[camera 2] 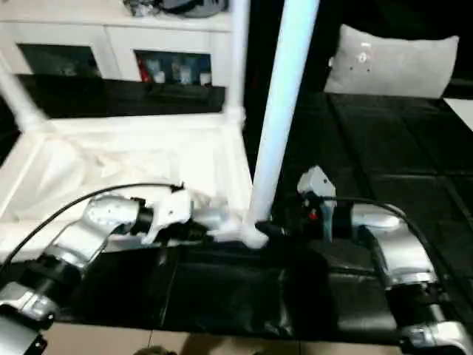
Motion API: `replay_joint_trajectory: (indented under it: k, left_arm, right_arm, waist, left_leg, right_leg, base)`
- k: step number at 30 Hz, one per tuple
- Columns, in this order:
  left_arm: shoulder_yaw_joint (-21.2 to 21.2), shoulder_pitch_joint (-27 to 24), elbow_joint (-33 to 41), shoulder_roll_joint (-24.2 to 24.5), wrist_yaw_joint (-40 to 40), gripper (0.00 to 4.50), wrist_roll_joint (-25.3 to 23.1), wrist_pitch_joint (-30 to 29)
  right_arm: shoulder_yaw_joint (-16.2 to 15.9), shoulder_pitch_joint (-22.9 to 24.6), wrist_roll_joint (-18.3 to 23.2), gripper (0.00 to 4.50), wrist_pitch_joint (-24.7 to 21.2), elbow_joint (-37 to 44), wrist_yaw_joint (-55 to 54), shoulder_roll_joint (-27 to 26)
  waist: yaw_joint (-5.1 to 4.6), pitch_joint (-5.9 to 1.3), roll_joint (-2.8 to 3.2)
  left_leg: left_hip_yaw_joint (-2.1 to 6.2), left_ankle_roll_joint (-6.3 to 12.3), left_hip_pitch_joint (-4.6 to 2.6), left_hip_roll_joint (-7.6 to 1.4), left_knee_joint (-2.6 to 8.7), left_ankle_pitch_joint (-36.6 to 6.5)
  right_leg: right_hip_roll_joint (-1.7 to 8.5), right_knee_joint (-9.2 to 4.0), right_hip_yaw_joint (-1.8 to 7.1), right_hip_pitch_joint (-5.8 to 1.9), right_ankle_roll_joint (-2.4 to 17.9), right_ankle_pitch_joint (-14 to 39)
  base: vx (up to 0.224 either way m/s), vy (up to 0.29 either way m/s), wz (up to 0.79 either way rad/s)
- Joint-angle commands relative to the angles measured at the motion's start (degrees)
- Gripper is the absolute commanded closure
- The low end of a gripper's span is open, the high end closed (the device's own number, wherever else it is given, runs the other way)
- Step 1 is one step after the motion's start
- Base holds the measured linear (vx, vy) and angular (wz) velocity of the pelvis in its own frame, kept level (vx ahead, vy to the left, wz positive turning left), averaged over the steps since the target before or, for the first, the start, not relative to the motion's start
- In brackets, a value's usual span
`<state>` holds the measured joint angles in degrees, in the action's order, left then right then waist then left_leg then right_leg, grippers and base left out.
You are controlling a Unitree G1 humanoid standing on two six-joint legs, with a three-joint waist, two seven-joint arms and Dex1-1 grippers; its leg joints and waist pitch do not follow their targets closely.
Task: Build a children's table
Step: Rotate leg to tighten
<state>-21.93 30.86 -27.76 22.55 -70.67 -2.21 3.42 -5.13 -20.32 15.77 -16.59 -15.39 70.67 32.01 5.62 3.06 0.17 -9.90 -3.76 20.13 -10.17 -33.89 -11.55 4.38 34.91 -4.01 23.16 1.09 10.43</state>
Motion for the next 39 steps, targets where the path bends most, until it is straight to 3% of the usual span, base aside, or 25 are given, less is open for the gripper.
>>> replay_joint_trajectory:
  k: [1, 5, 20, 24, 27, 30, 33, 37, 39]
  left_arm:
    - [-2.4, -0.2, 0.8, 0.1, -2.7, 4.50, -0.7, 1.6]
    - [-3.3, -0.2, 1.8, 1.8, -7.4, 4.50, 0.4, 2.5]
    - [-3.6, -0.3, 1.9, 1.9, -9.6, 4.50, 1.6, 3.1]
    - [-2.8, -1.1, 2.8, 0.9, -8.7, 4.50, 3.2, 0.8]
    - [-1.7, -1.4, 4.5, -1.4, -4.6, 4.50, 3.7, -3.8]
    - [-0.6, -1.1, 6.0, -4.7, 1.3, 4.50, 3.6, -9.3]
    - [-1.6, -0.8, 7.2, -6.6, 5.1, 4.50, 0.9, -12.3]
    - [-0.8, 0.4, 6.2, -11.7, 14.5, 4.50, -2.1, -16.7]
    - [-0.1, 1.2, 5.2, -13.9, 19.2, 4.50, -3.2, -19.0]
  right_arm:
    - [-0.5, 0.1, 0.9, 0.92, -0.7, 1.6, 1.6, 0.6]
    - [-3.0, 0.3, 1.4, 1.22, -3.4, 2.8, 6.3, 1.9]
    - [-4.4, 0.9, 2.7, 2.43, -4.6, 3.5, 8.4, 1.2]
    - [-3.6, 2.7, 4.6, 2.49, -6.2, 6.1, 6.2, -0.3]
    - [-2.9, 3.5, 3.4, 2.49, -7.7, 6.8, -0.7, -3.4]
    - [-2.6, 3.0, -0.6, 2.52, -8.2, 6.4, -12.4, -8.7]
    - [-2.1, 0.7, -4.2, 2.52, -11.4, 4.6, -24.2, -14.6]
    - [-0.1, -3.5, -7.9, 2.54, -13.3, 0.0, -39.2, -22.3]
    - [0.7, -5.1, -9.1, 2.54, -12.6, -2.2, -43.8, -24.9]
  waist:
    - [-0.09, -3.50, -0.69]
    - [0.16, -3.51, -0.93]
    - [0.72, -3.63, -1.07]
    - [0.78, -3.69, -1.09]
    - [0.54, -3.45, -0.90]
    - [-0.08, -3.08, -0.71]
    - [-1.57, -2.96, -0.74]
    - [-3.11, -2.99, -0.36]
    - [-3.85, -3.12, -0.63]
  left_leg:
    - [0.47, 5.05, 0.08, -3.09, 3.64, -8.7]
    - [0.54, 4.56, 0.17, -3.08, 3.69, -8.8]
    - [0.53, 4.04, 0.15, -3.04, 3.61, -7.5]
    - [0.56, 4.14, 0.25, -3.09, 3.62, -6.9]
    - [0.54, 3.41, 0.12, -2.95, 3.78, -8.5]
    - [0.76, 1.19, -0.28, -2.69, 4.13, -11.8]
    - [1.29, -0.23, 0.10, -2.42, 4.50, -13.4]
    - [1.29, -0.31, -0.16, -2.12, 4.14, -15.2]
    - [1.38, -0.20, 0.22, -1.97, 4.12, -14.7]
  right_leg:
    - [4.05, -4.43, 2.85, -3.20, 12.1, 14.1]
    - [4.17, -4.53, 2.81, -3.21, 11.3, 16.1]
    - [4.17, -4.36, 2.82, -3.17, 10.9, 15.4]
    - [4.22, -4.19, 2.86, -3.25, 11.0, 14.1]
    - [4.13, -4.72, 2.79, -3.05, 10.1, 18.0]
    - [4.20, -5.66, 2.67, -2.63, 8.1, 25.8]
    - [4.10, -5.99, 2.34, -2.85, 5.7, 30.0]
    - [4.08, -6.53, 2.36, -2.37, 5.2, 31.6]
    - [3.94, -6.58, 2.23, -2.54, 4.8, 31.4]
  base:
    - [0.000, 0.000, 0.00]
    - [0.000, 0.000, 0.00]
    - [0.000, 0.000, 0.00]
    - [0.000, 0.000, 0.00]
    - [0.000, 0.000, 0.00]
    - [0.000, 0.000, 0.00]
    - [0.000, 0.000, 0.00]
    - [0.000, 0.000, 0.00]
    - [0.000, 0.000, 0.00]
